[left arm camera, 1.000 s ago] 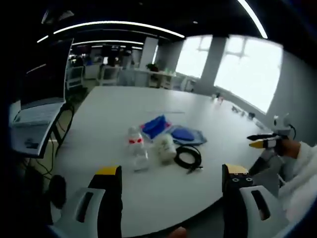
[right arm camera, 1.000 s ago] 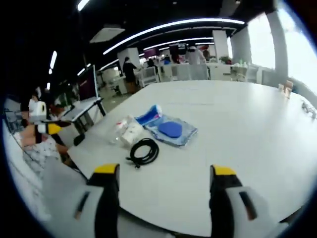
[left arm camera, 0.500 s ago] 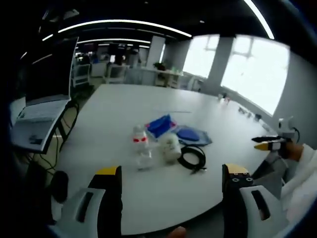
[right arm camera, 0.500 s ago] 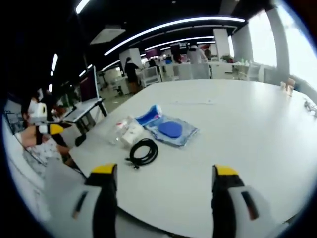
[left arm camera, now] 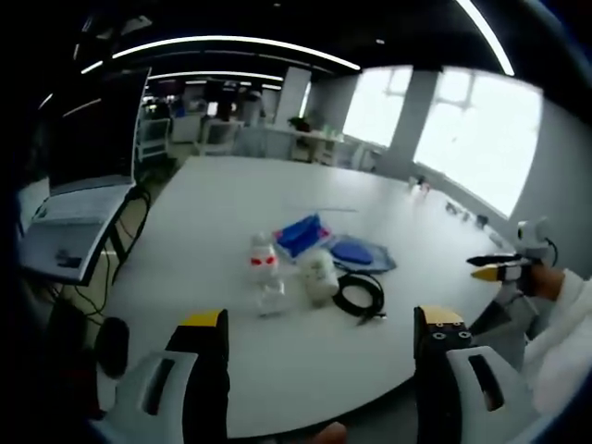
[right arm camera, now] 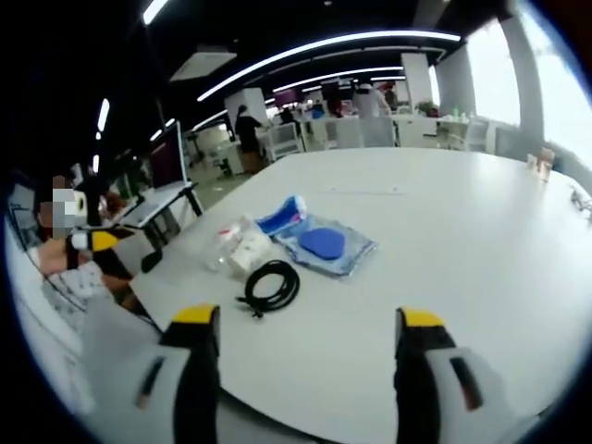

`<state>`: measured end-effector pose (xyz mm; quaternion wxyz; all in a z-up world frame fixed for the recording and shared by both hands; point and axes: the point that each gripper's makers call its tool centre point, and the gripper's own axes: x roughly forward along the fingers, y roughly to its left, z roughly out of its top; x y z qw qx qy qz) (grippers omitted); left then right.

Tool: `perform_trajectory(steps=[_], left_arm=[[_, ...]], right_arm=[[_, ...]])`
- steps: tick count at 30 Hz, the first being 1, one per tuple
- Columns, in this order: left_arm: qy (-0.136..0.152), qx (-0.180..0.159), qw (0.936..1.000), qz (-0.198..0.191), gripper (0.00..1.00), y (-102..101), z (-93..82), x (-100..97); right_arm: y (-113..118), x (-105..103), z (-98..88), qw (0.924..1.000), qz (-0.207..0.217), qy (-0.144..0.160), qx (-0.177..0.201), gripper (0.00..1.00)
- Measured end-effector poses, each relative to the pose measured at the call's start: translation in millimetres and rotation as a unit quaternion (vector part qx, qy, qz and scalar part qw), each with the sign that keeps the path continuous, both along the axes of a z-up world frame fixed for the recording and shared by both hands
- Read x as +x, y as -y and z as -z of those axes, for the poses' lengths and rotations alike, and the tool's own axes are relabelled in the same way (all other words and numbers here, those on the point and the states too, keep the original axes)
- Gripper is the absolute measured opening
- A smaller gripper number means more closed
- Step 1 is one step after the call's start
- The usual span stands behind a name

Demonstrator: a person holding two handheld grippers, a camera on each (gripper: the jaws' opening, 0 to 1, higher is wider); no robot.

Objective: Arrange the tabletop items into an orderly group along one side of the table until the central work area is clear of visible clutter.

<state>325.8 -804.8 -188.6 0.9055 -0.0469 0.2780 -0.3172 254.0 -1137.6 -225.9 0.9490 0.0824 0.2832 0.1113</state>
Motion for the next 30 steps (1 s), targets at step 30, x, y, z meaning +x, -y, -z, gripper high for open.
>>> perform_trajectory(steps=[30], left_arm=[[-0.013,-0.001,0.9998,-0.012,0.76,-4.9,4.9,0.1]], right_arm=[[4.1,-2.2,3.4,0.9999,0.006,-0.010,0.001,0.74]])
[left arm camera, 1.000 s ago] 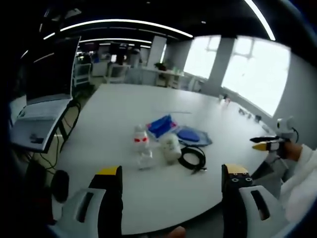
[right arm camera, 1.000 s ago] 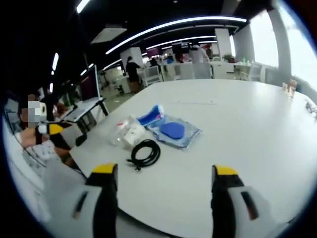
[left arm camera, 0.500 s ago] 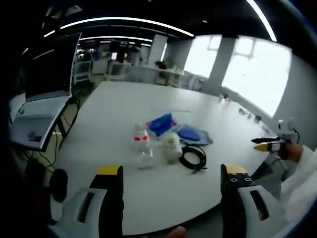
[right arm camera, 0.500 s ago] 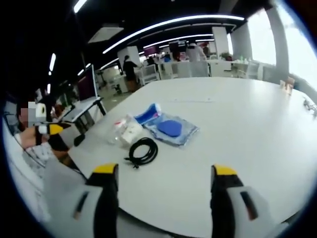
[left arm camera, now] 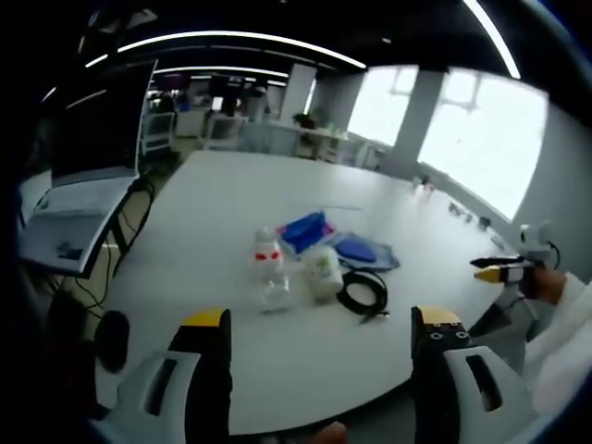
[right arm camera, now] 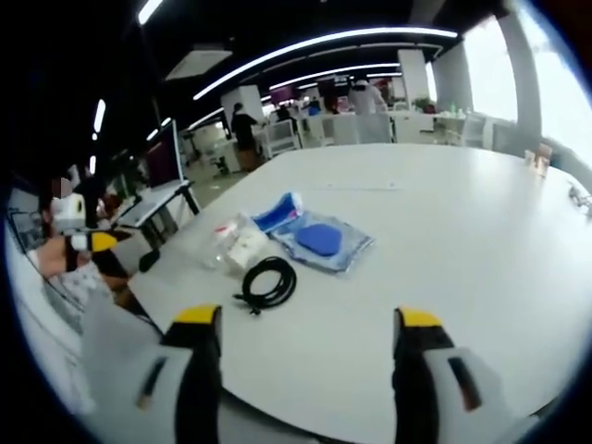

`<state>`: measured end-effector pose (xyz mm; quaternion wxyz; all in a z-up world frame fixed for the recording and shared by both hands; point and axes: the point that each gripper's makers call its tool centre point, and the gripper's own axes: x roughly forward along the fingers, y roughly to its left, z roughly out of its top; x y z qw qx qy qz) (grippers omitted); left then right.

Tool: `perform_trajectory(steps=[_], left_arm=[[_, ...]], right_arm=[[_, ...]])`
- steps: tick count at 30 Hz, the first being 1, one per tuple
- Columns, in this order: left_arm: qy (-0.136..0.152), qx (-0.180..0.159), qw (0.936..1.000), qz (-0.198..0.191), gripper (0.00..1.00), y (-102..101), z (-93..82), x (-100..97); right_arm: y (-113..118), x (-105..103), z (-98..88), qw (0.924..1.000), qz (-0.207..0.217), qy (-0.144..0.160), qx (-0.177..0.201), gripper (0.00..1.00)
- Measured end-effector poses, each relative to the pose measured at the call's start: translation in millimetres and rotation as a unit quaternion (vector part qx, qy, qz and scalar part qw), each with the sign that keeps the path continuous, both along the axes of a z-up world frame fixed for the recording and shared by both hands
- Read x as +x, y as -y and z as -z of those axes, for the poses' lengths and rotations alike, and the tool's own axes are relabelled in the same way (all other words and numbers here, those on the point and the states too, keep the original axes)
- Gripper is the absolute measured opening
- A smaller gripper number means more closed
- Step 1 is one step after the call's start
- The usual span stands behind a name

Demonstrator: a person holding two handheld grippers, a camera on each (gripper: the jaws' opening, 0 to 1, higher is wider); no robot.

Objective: Arrange the tabletop items into an orderly group along one side of the table until the central work area is clear of visible clutter.

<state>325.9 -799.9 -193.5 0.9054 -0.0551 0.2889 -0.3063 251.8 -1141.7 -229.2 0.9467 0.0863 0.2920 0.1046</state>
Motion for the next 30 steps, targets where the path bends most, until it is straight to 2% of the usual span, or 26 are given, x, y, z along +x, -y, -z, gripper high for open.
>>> perform_trajectory(steps=[18,30], left_arm=[[-0.004,-0.009,0.9999,-0.010,0.75,3,-0.6,-6.6],[-0.006,0.007,0.9998,-0.019,0.75,6,-2.6,-9.8]], right_arm=[[-4,-3,6.6,0.9999,-0.007,-0.009,0.008,0.73],[2,-4,7.2,0.9997,-0.019,-0.010,0.015,0.72]])
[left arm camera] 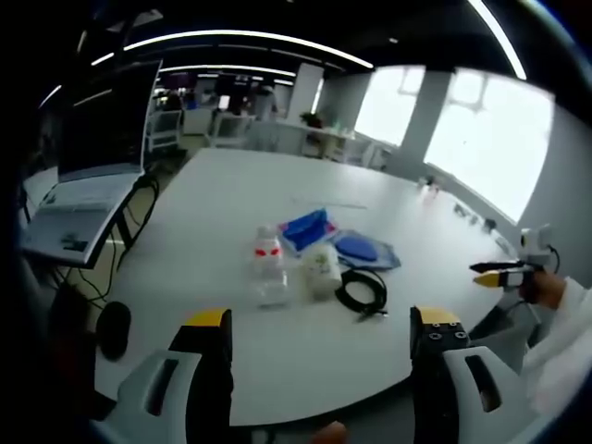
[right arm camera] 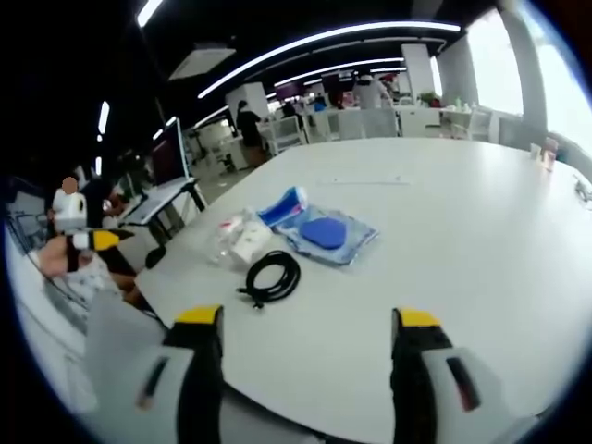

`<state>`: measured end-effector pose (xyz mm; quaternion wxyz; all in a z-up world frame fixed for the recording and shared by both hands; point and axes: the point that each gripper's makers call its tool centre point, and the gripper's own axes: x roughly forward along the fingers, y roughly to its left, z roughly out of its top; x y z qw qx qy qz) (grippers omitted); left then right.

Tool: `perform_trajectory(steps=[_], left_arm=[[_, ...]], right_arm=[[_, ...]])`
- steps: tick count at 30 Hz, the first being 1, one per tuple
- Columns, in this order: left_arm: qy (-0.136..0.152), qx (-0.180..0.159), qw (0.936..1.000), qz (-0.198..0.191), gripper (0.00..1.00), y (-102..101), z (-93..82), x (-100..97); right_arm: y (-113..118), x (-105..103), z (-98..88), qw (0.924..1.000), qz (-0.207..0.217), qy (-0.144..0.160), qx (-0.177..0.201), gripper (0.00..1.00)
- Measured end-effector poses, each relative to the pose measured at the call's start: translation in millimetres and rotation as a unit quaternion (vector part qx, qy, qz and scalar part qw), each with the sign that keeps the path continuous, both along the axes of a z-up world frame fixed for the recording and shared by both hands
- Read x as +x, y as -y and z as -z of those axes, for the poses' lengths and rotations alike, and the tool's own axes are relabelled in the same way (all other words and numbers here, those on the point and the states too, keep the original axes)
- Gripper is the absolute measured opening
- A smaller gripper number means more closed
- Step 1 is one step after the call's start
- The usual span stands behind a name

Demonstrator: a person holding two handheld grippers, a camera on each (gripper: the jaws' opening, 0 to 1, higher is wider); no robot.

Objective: Arrange the tabletop items into an orderly group along one side of the table until the central work area is clear of visible clutter.

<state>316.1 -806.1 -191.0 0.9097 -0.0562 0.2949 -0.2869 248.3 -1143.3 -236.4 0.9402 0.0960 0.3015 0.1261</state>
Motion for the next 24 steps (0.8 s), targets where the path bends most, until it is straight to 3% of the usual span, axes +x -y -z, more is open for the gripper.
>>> perform_trajectory(steps=[6,17,24], left_arm=[[0.005,0.005,1.0000,-0.001,0.75,5,-5.0,-3.5],[0.002,-0.006,1.0000,-0.003,0.74,0,-7.9,9.1],[0.006,-0.004,1.0000,0.007,0.74,-2,-7.5,18.8]], right_arm=[[6,-2,-2.2,1.0000,-0.002,0.005,0.000,0.72],[3,9,-15.1,0.9999,0.002,0.013,-0.007,0.72],[-5,20,-7.5,0.9999,0.004,0.008,-0.009,0.71]])
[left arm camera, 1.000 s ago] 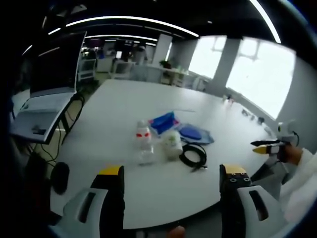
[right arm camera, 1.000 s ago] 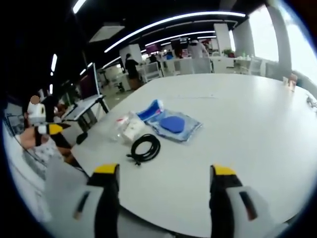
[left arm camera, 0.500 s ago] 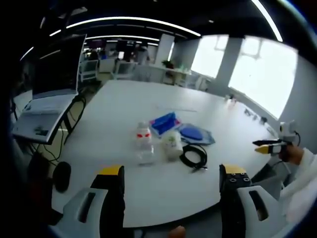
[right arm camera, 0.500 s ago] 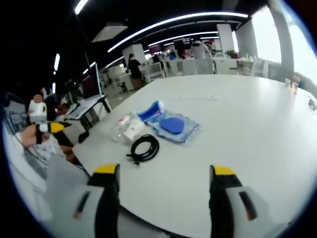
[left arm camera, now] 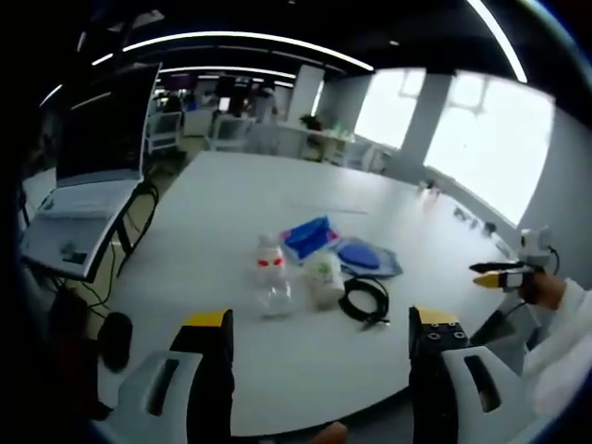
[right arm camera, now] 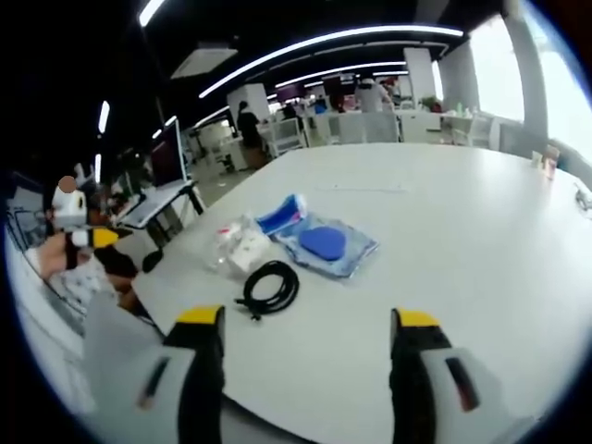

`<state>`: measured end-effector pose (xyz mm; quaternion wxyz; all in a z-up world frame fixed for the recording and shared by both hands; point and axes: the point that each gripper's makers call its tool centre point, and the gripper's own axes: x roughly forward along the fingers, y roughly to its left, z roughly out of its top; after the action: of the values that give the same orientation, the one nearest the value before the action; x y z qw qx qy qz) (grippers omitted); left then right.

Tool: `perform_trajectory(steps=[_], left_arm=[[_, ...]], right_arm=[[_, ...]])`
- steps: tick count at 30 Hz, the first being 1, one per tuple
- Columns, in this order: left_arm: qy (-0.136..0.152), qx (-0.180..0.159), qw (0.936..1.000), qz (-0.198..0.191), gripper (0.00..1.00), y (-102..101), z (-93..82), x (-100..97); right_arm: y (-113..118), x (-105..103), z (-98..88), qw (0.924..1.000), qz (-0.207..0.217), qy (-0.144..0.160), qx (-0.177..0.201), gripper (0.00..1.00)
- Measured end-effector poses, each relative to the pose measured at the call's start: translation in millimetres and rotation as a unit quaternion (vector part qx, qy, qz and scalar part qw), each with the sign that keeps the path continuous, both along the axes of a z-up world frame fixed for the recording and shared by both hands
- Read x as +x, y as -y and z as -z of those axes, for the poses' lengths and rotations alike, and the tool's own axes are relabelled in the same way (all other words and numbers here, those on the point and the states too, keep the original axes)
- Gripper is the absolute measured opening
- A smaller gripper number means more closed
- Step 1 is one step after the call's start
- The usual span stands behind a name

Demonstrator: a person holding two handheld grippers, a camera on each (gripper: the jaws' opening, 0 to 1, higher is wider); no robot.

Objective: Arrange the tabletop items into an orderly group along one side of the table until the central work area is clear of visible clutter.

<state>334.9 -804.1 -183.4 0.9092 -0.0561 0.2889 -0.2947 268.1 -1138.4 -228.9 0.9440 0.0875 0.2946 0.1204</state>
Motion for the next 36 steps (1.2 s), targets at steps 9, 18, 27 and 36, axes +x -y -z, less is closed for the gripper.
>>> perform_trajectory(steps=[9,18,27,36], left_arm=[[-0.013,-0.004,0.9999,0.001,0.74,-5,9.6,8.3],[-0.024,-0.002,0.9997,0.000,0.74,-9,18.8,18.1],[-0.029,0.001,0.9995,0.008,0.74,-4,27.4,32.1],[-0.036,0.006,0.9991,0.022,0.73,4,36.2,48.3]], right_arm=[[-10,6,8.7,0.9999,-0.005,-0.013,0.002,0.69],[-16,13,12.8,0.9997,-0.010,-0.021,0.002,0.69],[-15,14,16.6,0.9996,-0.008,-0.027,0.001,0.69],[-10,16,19.1,0.9994,-0.001,-0.034,0.000,0.69]])
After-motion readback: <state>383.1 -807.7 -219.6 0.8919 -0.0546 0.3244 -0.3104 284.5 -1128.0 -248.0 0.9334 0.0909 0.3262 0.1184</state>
